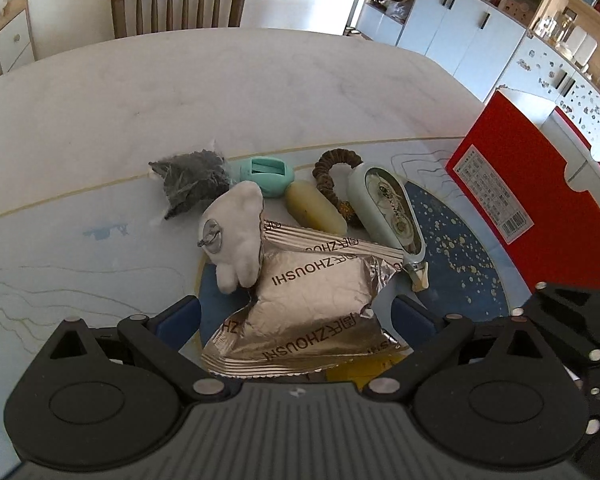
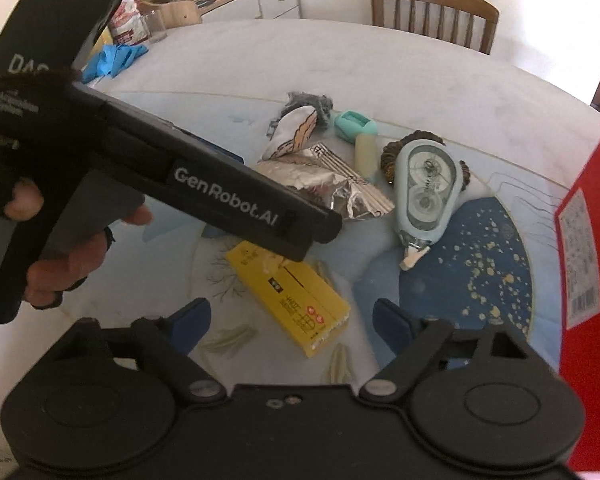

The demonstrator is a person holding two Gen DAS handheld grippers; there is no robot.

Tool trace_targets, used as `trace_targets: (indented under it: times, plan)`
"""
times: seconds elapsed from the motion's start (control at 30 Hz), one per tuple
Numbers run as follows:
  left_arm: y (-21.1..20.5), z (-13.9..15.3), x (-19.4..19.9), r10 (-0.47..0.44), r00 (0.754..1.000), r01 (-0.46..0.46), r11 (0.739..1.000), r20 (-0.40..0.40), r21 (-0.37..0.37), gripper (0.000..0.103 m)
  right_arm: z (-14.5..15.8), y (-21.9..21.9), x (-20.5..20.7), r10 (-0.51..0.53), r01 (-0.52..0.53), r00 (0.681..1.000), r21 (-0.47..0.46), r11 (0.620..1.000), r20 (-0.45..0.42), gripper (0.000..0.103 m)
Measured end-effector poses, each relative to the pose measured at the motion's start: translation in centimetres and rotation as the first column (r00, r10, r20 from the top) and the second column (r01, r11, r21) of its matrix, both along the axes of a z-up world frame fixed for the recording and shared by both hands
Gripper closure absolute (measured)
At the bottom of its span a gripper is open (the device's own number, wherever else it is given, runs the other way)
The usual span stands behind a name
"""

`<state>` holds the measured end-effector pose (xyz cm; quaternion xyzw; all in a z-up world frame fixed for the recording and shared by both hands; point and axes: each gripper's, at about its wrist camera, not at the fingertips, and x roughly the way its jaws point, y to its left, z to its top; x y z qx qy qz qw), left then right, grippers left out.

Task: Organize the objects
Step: 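Grasp the silver foil bag with the left gripper while the right grasps the yellow box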

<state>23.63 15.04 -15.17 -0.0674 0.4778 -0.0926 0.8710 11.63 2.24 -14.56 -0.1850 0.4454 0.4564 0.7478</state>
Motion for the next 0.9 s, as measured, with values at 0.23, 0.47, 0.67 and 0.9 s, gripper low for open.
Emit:
trace_targets:
  times: [0.23,0.47,0.67,0.9]
  plan:
    - [-0.1,0.0,0.1,0.011,1.000,-0.011,1.000,-0.003,-0.016,0.017,-0.4,0.8,0.1,0.032,-0.032,0.999,0.002,0.999,0.002,0.027]
    - [-0.2,0.4,-0.4,0.017,1.000,-0.017,0.999,-0.001,-0.032,0.033,-0.2,0.8,-0.2,0.047,-0.047,0.999,0.000,0.999,0.013,0.053]
    - [-0.4,1.2,-1.1,0.018,1.000,-0.017,0.999,0.009,-0.031,0.043,0.4,-0.3,-0.8,0.050,-0.050,0.999,-0.017,0.999,0.007,0.062]
    - [-0.4,2.0,-2.8,0.027,1.000,-0.027,0.999,0.013,-0.024,0.049,1.3,-3.1,-2.1,0.035,-0.035,0.999,-0.021,0.999,-0.007,0.066]
